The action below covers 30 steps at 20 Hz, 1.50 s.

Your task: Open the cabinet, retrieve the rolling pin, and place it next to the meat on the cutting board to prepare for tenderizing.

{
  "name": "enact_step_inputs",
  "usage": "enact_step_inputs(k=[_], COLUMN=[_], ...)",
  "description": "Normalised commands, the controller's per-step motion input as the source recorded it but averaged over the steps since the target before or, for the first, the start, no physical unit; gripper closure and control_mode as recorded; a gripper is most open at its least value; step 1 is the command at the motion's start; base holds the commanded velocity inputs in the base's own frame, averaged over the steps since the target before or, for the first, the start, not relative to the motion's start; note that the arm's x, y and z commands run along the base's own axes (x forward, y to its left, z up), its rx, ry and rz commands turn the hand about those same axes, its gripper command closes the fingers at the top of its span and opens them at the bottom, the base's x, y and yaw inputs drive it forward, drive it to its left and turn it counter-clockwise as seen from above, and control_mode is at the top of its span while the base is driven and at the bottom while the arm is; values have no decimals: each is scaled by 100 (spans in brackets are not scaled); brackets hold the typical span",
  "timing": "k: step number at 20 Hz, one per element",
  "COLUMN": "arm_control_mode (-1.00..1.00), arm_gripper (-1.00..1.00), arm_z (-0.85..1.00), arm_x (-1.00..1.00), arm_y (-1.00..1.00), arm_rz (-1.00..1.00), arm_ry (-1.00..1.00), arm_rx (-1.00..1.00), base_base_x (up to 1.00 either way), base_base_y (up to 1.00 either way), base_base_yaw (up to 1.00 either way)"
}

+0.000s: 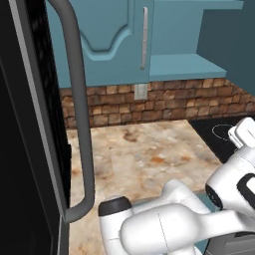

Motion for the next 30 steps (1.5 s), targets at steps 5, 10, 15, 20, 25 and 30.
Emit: enact_step_inputs(k=[5,10,15,20,25,30], arm_control_mode=[-100,-100,-100,-100,-100,-100], arm_gripper=[-100,-100,-100,-100,-100,-100], arm_z=[14,13,59,92,90,77], arm_x=[2,3,0,0,0,1], arm_y=[98,95,59,45,48,67], arm_rz=[-3,-6,2,7,13,18], arm_ry=[-7,0,-9,-10,-10,-5], arm_rx=[29,22,19,10,10,8], base_base_x=[0,0,0,0,0,0], base_base_y=[0,0,0,0,0,0], base_base_yaw=[0,0,0,0,0,0])
